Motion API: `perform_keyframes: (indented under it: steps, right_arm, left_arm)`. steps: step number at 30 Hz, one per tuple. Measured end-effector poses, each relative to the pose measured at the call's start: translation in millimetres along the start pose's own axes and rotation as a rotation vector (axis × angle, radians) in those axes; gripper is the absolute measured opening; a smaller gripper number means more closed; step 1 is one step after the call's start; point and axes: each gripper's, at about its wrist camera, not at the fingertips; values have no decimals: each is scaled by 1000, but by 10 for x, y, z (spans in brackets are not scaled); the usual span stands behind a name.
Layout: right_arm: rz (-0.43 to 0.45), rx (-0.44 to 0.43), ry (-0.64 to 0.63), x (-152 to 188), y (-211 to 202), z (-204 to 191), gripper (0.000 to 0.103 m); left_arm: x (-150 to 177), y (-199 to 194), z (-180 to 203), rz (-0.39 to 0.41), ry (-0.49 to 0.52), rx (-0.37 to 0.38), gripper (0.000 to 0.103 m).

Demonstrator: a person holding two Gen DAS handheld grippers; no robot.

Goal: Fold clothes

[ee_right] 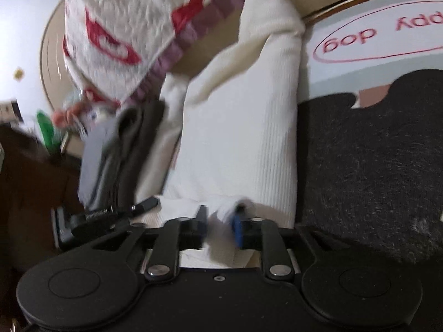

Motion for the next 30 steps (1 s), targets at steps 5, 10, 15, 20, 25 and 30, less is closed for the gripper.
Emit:
perform_keyframes:
  steps: [5,10,15,20,25,30]
  right_arm:
    - [55,13,-37,254,-215,-45,55]
    - [43,42,-132,598,-347,-176,55]
    - [-74,89,-358,918,-165,-326,55]
    - [-83,143,-584,1072,-72,-487,55]
    - [-99,69,-638,1042,-3,-560,15]
    - [-74,-79,-334,929,-236,-363,15]
  left_arm:
    - [-53,-109,-26,72,-32,24,38]
    - [-114,-218,73,119,42,54,41]
    - [111,-314,258,-67,357,-228,41]
    - [347,-457,120,-152,459,-196,47]
    - [443,-413,84,-192,533,-190,48]
    - [567,-405,94,-195,593,-141,56]
Point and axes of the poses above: each gripper's, at about its wrist camera, not at the fingertips, and y roughly the way its jaws point, z to its right, x to its underside, and after that the axes turned 2 degrees about y, right-handed
